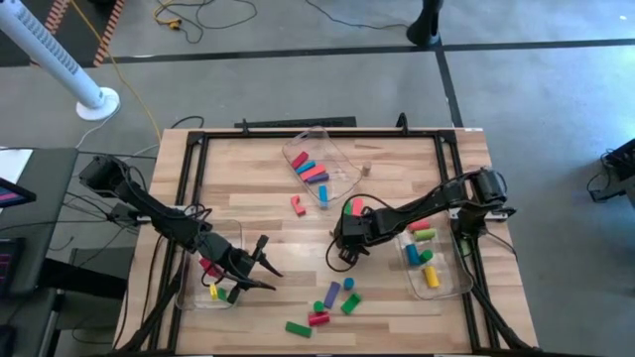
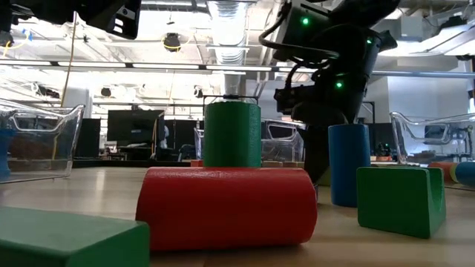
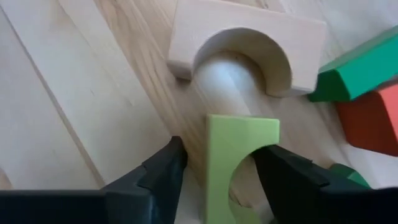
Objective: Sort blocks by size
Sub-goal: Put the light green arc block into the left transparent bin
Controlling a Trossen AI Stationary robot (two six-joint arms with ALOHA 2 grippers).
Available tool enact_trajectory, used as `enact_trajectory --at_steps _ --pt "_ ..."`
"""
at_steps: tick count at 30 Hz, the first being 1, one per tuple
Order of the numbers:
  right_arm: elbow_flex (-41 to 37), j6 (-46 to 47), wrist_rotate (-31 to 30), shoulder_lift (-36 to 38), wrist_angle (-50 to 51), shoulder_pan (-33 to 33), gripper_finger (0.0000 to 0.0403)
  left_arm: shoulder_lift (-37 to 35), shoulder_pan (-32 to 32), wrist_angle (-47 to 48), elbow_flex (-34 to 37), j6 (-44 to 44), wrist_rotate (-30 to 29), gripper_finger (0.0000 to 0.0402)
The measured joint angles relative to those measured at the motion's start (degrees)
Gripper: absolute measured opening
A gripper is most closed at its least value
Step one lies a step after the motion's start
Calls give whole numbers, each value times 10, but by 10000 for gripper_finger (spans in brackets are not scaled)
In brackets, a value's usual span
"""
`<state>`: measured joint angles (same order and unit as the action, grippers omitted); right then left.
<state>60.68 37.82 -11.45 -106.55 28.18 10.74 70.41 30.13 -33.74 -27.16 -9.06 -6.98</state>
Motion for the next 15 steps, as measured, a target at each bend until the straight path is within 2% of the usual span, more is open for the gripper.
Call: enact_trajectory --at_steps 10,15 --pt "19 -23 8 -3 13 11 117 0 0 0 0 1 0 149" --pt "24 -36 13 -2 17 19 90 0 0 0 0 -3 0 149"
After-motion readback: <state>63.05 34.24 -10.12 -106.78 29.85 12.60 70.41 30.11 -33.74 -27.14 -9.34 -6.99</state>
